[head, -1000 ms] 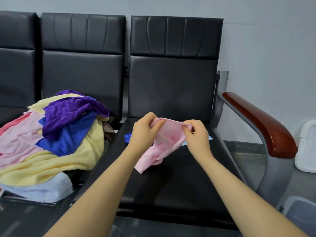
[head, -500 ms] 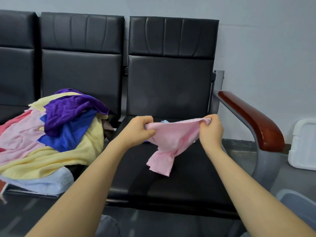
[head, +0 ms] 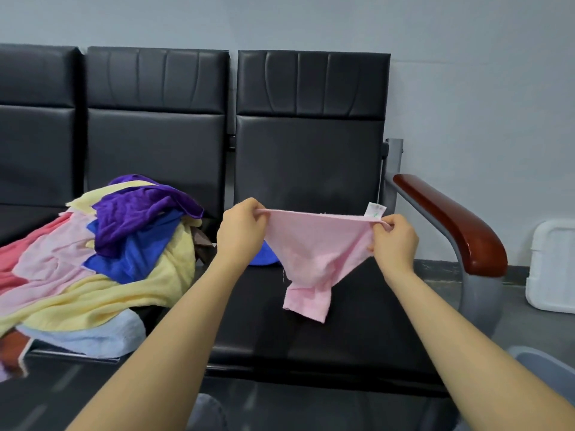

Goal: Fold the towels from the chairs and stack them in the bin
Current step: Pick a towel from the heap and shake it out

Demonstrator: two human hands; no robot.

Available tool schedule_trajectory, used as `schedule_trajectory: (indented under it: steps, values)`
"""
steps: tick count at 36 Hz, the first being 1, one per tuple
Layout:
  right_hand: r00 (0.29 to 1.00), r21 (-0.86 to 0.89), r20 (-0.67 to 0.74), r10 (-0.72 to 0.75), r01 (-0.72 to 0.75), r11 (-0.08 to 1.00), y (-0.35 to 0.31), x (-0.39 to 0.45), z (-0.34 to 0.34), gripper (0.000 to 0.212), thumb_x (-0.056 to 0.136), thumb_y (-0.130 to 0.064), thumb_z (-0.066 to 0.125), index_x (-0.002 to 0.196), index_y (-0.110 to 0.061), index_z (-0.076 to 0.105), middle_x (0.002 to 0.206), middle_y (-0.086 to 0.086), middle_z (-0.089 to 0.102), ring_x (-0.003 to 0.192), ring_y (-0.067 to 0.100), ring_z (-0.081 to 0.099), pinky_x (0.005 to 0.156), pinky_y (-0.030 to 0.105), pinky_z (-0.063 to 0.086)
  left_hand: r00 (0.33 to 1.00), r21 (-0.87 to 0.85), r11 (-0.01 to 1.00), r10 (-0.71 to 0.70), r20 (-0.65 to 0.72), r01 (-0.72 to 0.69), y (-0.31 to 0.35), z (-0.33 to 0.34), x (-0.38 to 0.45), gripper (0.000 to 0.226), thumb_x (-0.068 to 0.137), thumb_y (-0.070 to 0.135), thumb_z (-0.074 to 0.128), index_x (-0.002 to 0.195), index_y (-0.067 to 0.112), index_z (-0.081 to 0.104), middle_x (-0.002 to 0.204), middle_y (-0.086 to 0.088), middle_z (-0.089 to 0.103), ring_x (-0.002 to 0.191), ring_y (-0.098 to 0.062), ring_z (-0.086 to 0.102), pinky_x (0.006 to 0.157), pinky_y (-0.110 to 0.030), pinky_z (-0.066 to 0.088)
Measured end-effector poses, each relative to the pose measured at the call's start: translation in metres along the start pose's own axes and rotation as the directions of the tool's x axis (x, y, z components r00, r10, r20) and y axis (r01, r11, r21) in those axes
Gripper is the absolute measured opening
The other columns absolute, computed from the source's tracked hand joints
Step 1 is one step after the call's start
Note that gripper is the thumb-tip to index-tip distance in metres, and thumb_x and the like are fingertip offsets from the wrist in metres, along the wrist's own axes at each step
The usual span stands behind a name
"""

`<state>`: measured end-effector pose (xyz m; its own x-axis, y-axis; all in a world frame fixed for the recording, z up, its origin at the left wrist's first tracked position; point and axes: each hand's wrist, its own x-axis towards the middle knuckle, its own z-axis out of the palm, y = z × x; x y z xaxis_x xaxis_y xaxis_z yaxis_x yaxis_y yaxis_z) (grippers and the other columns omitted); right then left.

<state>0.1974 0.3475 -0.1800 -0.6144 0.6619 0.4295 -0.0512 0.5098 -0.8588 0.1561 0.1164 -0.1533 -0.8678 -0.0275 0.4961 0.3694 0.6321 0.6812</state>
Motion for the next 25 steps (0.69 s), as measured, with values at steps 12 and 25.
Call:
schedule_trajectory:
  steps: [12,25]
  values:
    - [0.986,0.06,-0.119,-0.117,0.125,0.99,-0.04,0.032,0.003,0.008,0.097,-0.006,0.045,0.093,-0.012,0.049,0.11,0.01,0.053,0.08,0.011,0.048,0.067,0.016,0.037,0.975,-0.343,0.932,-0.175,-0.14,0.118,0.02,0.013,0.035,0.016,0.089,0.009,0.045,0.088,0.006,0.06,0.084,-0.004,0.065,0.074,-0.017,0.058,0.059,-0.023,0.047]
    - [0.969,0.23,-0.159,-0.192,0.225,0.947,-0.052,0.035,-0.001,0.015,0.095,-0.002,0.042,0.095,-0.016,0.046,0.106,0.006,0.052,0.083,0.007,0.049,0.064,0.001,0.039,0.97,-0.459,0.887,-0.078,-0.232,-0.038,0.026,0.005,0.039,0.009,0.093,0.011,0.044,0.092,0.011,0.053,0.081,0.006,0.056,0.071,-0.006,0.049,0.061,-0.02,0.041]
